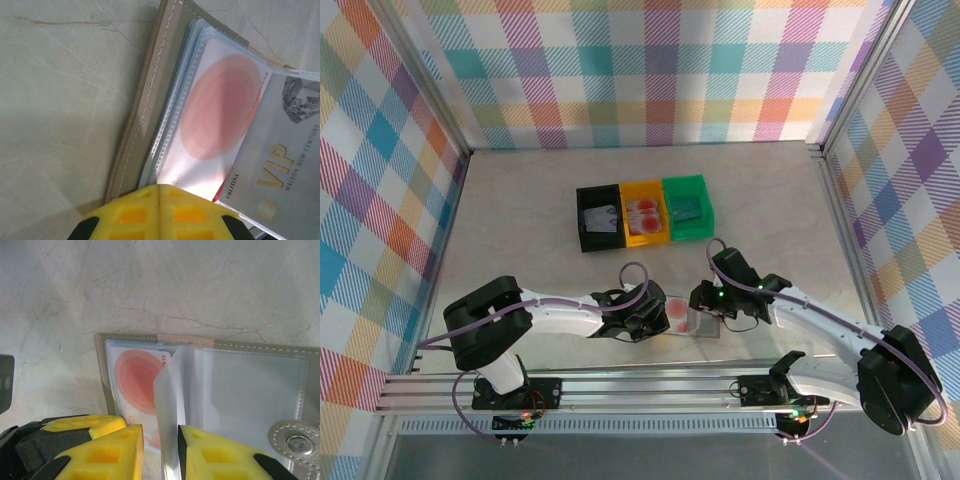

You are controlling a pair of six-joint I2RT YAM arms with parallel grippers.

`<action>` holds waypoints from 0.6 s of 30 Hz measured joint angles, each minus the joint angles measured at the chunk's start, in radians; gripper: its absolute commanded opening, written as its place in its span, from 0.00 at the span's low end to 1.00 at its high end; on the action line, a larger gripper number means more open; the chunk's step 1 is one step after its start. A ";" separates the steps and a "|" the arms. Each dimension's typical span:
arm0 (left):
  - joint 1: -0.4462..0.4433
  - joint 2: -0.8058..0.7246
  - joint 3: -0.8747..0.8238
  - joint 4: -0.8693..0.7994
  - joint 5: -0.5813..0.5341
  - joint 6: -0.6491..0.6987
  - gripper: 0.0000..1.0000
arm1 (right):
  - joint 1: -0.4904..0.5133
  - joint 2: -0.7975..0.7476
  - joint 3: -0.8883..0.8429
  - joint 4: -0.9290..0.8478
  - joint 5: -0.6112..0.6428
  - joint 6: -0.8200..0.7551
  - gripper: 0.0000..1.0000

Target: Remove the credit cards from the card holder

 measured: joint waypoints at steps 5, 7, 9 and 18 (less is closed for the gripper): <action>0.000 0.000 0.000 0.000 0.000 0.000 0.00 | 0.003 -0.053 0.000 -0.081 0.095 0.026 0.22; 0.000 0.000 0.000 0.000 0.000 0.000 0.00 | 0.003 -0.035 0.002 -0.124 0.126 0.035 0.23; 0.000 0.000 0.000 0.000 0.000 0.000 0.00 | 0.003 -0.011 0.008 -0.177 0.158 0.040 0.24; 0.000 0.000 0.000 0.000 0.000 0.000 0.00 | 0.019 -0.116 0.046 -0.202 0.135 0.046 0.26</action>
